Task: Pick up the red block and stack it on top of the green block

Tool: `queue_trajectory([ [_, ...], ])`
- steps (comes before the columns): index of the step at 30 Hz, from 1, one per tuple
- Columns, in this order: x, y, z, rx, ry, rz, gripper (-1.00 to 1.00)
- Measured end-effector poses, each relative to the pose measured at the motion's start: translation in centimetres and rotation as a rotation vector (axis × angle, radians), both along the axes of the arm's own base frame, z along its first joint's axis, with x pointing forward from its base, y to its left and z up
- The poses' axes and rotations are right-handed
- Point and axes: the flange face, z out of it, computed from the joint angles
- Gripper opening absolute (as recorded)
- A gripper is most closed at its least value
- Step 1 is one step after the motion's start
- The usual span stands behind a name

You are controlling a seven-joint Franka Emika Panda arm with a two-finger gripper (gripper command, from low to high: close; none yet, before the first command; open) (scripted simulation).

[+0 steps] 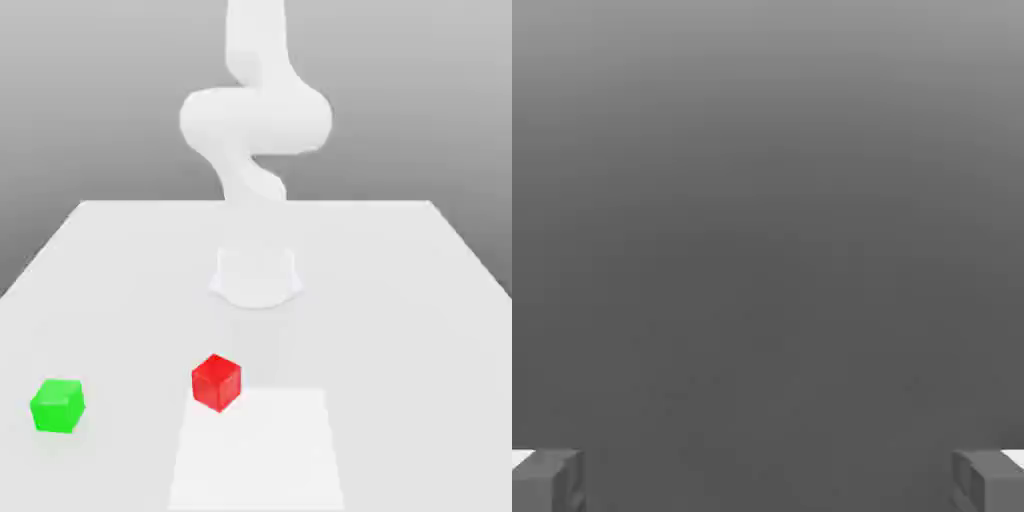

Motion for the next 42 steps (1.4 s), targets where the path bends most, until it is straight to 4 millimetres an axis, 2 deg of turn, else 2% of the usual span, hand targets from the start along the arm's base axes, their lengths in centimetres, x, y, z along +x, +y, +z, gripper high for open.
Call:
queue_trajectory([
  [4, 3.2, -1.2, -9.9, 0.046, 0.145, -0.094, 0.00],
  [7, 3.9, -2.2, -17.4, 0.081, 0.253, -0.170, 0.00],
  [9, 3.6, -2.9, -22.5, 0.104, 0.326, -0.224, 0.00],
  [12, 2.0, -3.9, -30.0, 0.139, 0.441, -0.312, 0.00],
  [18, -4.3, -5.1, -45.2, 0.204, 0.673, -0.496, 0.00],
  [20, -4.9, -5.1, -47.9, 0.208, 0.694, -0.511, 0.00],
  [23, -5.3, -5.1, -50.6, 0.211, 0.700, -0.519, 0.00],
  [24, -5.4, -5.1, -51.3, 0.212, 0.701, -0.519, -1.00],
  [31, -5.4, -5.1, -51.5, 0.212, 0.700, -0.519, -1.00],
  [39, -5.4, -5.1, -45.8, 0.211, 0.700, -0.520, -1.00],
  [42, -3.7, -8.8, -44.5, 0.264, 0.689, -0.643, -1.00],
])
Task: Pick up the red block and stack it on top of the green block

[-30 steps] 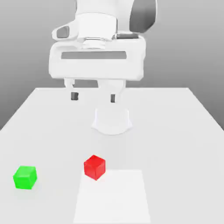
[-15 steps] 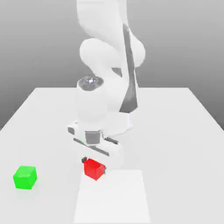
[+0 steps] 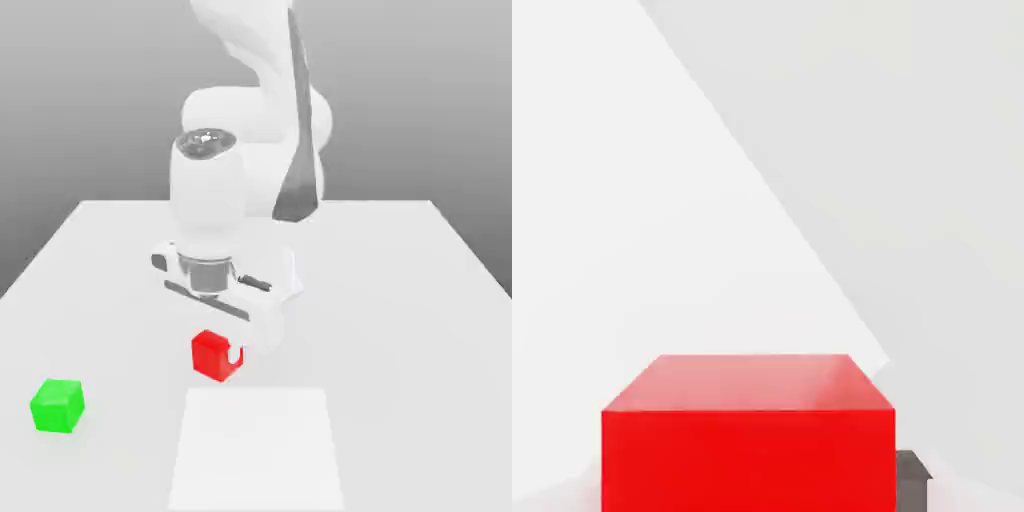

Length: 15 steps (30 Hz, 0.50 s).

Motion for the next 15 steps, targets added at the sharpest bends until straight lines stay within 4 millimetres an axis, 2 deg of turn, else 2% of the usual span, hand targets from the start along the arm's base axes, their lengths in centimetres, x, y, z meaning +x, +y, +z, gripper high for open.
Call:
queue_trajectory([
  [2, 1.0, -3.9, 0.7, 0.003, -0.001, -0.126, -1.00],
  [4, 1.3, -9.0, 1.5, 0.003, -0.001, -0.276, -1.00],
  [8, 0.6, -17.7, 2.5, -0.003, 0.002, -0.519, -1.00],
  [10, 1.1, -18.2, 0.9, -0.008, 0.004, -0.530, -1.00],
  [13, 1.3, -18.2, -2.6, -0.006, 0.004, -0.530, -1.00],
  [14, 1.2, -18.2, -3.3, -0.005, 0.003, -0.530, 1.00],
  [15, 1.2, -18.2, -3.3, -0.005, 0.003, -0.530, 1.00],
])
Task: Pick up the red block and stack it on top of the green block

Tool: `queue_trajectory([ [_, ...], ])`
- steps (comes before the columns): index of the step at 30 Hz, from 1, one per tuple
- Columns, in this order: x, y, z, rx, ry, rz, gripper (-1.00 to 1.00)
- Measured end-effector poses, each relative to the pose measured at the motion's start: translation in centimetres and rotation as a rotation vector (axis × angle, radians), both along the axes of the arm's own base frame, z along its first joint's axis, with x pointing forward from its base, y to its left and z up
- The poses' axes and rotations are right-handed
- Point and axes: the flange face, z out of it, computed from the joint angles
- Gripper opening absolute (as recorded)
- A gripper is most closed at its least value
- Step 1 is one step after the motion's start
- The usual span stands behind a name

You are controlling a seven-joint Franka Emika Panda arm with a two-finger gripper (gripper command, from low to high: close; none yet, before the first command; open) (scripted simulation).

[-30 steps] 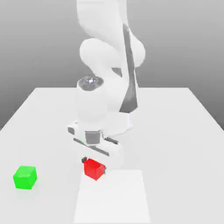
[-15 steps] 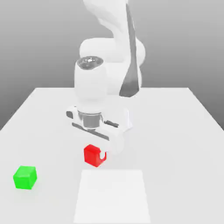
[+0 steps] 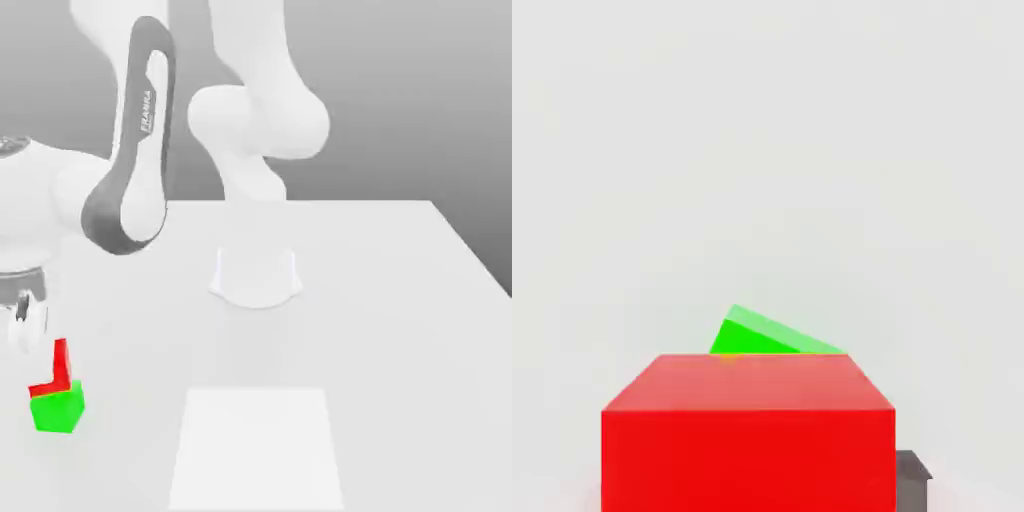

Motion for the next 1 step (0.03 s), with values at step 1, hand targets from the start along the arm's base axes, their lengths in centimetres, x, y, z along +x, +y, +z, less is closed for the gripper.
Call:
queue_trajectory([
  [1, 0.00, 0.00, 0.00, 0.000, 0.000, 0.000, 1.00],
])
